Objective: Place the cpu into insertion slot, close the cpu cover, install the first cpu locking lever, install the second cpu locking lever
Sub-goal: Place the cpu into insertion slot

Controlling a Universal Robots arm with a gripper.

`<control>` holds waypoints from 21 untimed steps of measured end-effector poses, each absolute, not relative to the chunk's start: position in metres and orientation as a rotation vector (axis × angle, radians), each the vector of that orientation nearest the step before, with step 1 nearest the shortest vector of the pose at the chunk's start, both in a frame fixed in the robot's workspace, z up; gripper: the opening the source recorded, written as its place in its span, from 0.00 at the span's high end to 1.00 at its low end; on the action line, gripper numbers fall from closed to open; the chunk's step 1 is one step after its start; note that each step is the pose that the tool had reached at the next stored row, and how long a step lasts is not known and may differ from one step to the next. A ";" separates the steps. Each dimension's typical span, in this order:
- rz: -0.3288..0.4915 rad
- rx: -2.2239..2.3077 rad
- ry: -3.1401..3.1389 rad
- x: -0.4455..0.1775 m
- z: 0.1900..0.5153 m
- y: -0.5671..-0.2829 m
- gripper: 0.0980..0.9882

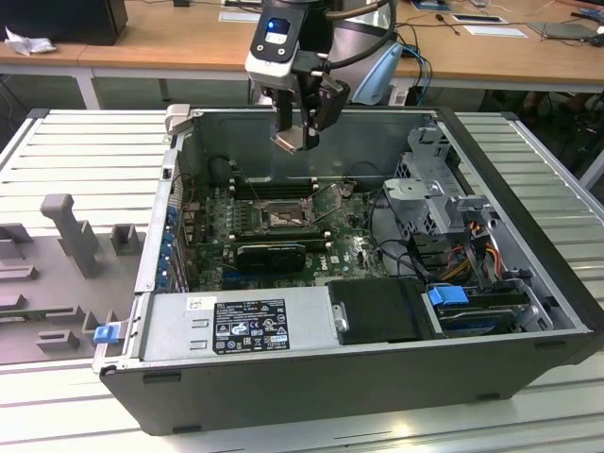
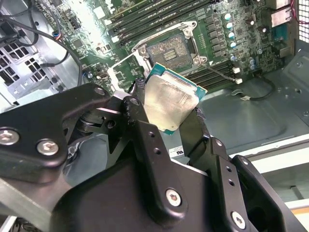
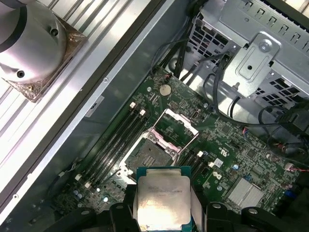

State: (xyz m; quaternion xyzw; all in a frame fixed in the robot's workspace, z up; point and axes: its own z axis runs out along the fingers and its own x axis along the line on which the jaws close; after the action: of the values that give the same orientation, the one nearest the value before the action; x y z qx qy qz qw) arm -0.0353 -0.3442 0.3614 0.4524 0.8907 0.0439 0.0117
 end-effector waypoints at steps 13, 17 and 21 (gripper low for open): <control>0.135 1.529 2.710 -0.035 0.361 -0.344 0.52; 0.134 1.589 2.673 -0.035 0.361 -0.344 0.52; 0.133 1.632 2.645 -0.035 0.361 -0.344 0.52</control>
State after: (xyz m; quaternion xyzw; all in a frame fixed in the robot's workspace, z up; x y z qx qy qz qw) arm -0.0353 -0.3442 0.3608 0.5246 0.8501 0.0428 0.0153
